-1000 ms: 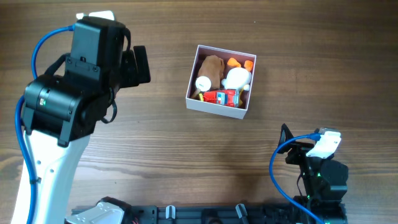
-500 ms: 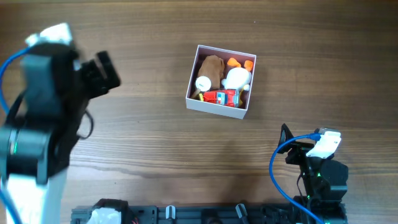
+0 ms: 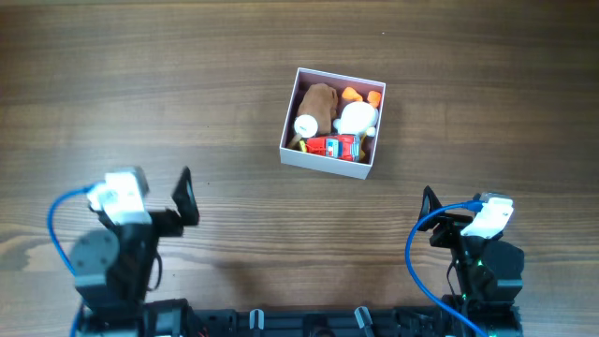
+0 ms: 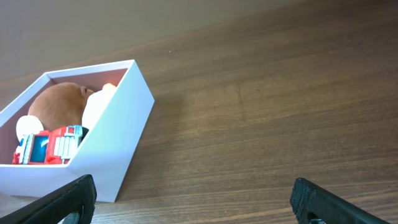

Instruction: Pack container

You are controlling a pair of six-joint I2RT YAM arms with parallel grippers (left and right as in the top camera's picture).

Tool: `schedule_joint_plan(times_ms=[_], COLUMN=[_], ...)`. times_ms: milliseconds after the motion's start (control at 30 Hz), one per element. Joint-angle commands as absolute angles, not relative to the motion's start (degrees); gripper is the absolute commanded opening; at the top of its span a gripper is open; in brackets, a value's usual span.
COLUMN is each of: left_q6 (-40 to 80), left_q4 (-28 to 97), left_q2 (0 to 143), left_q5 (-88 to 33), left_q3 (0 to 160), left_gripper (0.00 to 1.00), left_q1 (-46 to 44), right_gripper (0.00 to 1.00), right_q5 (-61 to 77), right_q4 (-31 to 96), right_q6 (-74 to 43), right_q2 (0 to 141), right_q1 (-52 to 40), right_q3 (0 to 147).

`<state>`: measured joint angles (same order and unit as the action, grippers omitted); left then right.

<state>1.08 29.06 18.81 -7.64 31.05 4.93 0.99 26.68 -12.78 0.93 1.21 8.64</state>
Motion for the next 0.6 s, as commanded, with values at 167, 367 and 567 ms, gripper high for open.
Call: schedule_joint_plan(times_ms=[167,367,567], left_q6=[-1.1,-1.1,-1.1], left_q4=[25.1,24.4,22.6], left_q2=[4.2,0.2,0.2], left_q5=[-11.2,-12.1,-11.5], left_q3=[15.6,10.5,6.7], left_gripper=[1.00,1.00,1.00], left_q1=[4.6,3.0,0.1], right_gripper=[1.00,1.00,1.00], right_q5=[0.0,0.0,0.0], right_q4=[26.5,26.5,26.5], right_q6=[-13.5,-13.6,-13.5], right_q2=[0.3,0.3,0.3], right_q1=[1.2,1.2,1.2], right_q3=[8.3,8.3,8.3])
